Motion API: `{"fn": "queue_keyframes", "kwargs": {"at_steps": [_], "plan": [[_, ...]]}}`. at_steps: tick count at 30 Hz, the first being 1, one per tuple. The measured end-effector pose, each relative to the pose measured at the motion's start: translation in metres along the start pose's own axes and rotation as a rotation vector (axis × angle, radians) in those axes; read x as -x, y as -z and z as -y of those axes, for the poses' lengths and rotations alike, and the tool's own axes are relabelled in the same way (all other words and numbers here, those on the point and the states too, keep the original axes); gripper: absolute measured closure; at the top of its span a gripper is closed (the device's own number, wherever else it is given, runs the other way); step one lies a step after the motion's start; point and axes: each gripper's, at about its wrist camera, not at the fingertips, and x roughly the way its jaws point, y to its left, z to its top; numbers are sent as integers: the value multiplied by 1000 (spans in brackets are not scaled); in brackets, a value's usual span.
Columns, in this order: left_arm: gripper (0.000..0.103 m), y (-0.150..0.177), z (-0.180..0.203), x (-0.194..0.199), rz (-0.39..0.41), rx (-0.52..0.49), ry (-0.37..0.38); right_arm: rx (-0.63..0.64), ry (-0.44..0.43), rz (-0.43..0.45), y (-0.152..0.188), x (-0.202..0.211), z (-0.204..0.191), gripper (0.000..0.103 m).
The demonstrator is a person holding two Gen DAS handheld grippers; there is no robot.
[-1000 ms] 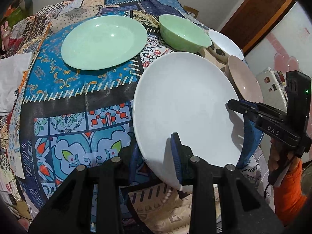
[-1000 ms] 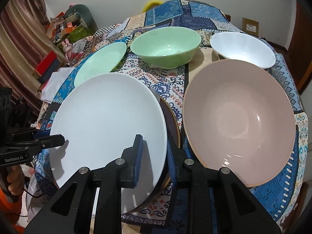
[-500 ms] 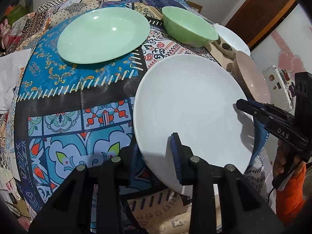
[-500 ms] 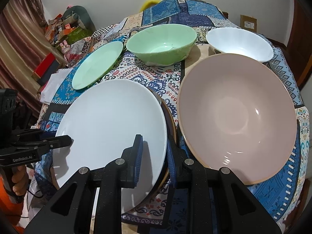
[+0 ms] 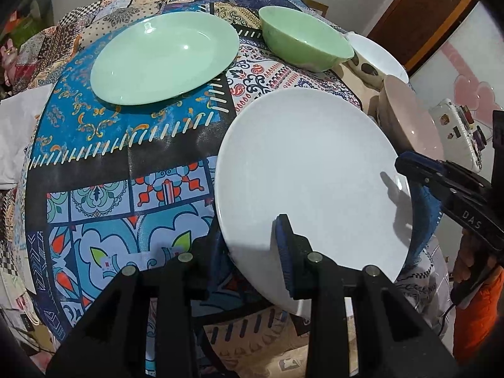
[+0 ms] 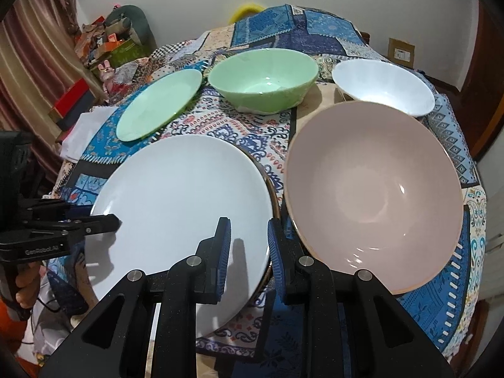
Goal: Organize plates and bowls
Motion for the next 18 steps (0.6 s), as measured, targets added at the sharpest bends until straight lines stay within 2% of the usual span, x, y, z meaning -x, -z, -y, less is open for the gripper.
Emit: {"fn": "queue_keyframes", "kwargs": {"at_steps": [2, 7, 9, 11, 15, 18], "plan": [[71, 0, 0, 2, 4, 2, 0, 12, 11, 10, -1, 3, -3, 80], [69, -4, -1, 25, 71, -10, -40, 25, 4, 32, -7, 10, -12, 79], [65, -6, -5, 35, 97, -5, -48, 32, 0, 44, -11, 12, -17, 77], [57, -9, -10, 47, 134, 4, -64, 39, -9, 61, -16, 15, -21, 72], [40, -18, -24, 70, 200, 26, -103, 52, -38, 89, -28, 18, -33, 57], [35, -27, -39, 81, 228, 51, -123, 66, -47, 107, -39, 17, -41, 56]]}}
